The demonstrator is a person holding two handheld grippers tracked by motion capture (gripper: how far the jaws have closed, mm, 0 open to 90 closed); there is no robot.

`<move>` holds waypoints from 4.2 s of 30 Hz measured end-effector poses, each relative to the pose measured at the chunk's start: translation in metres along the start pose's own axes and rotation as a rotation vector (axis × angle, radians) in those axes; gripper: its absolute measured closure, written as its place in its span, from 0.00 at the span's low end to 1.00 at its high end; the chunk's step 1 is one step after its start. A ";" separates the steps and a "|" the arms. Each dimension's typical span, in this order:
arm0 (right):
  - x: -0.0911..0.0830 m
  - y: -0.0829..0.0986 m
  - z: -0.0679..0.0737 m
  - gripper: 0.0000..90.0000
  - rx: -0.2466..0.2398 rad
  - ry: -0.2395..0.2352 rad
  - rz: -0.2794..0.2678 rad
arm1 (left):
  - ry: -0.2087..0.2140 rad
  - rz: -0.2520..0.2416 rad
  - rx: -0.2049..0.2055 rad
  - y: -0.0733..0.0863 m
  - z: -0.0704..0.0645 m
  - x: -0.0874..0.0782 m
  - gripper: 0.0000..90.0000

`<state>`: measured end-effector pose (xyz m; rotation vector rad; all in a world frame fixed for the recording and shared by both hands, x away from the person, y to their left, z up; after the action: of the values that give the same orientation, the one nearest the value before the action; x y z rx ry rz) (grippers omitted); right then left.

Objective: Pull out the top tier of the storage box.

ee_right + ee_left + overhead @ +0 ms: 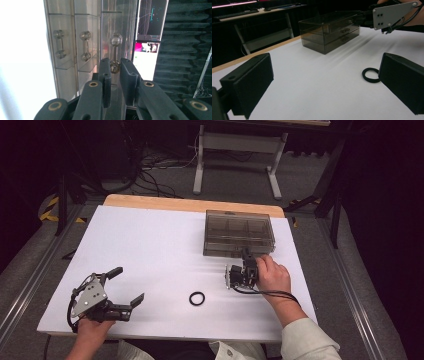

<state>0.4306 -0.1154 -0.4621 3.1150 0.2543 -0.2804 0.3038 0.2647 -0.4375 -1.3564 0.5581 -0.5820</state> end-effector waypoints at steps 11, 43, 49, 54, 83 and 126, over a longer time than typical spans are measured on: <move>-0.016 -0.002 0.000 0.89 0.006 -0.014 -0.023 | -0.003 -0.001 -0.007 0.000 0.000 0.000 0.01; -0.042 -0.004 -0.016 0.55 0.161 -0.060 -0.208 | -0.007 -0.004 -0.008 0.000 0.001 -0.001 0.01; -0.050 -0.004 -0.023 0.49 0.233 -0.065 -0.274 | -0.006 -0.006 -0.007 0.000 0.000 0.000 0.01; -0.058 -0.004 -0.028 0.43 0.309 -0.088 -0.365 | -0.008 -0.007 -0.004 0.000 0.001 -0.001 0.01; -0.060 0.023 -0.070 0.36 0.758 -0.382 -0.528 | -0.008 -0.006 -0.004 0.000 0.000 -0.001 0.01; -0.004 0.052 -0.097 0.30 1.057 -0.792 -0.454 | -0.001 0.000 -0.009 0.000 0.000 0.000 0.01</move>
<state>0.4522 -0.1654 -0.3660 3.3249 1.0534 -2.1968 0.3032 0.2646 -0.4376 -1.3652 0.5602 -0.5799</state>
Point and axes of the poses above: each handheld gripper's, and its own axes: x roughly forward along the jaws, y roughly out of its underside, z roughly to its left, the point moved 2 cm from there along x, roughly forward along the jaws, and after that the axes turned 9 degrees about -z, right-handed, at the moved point
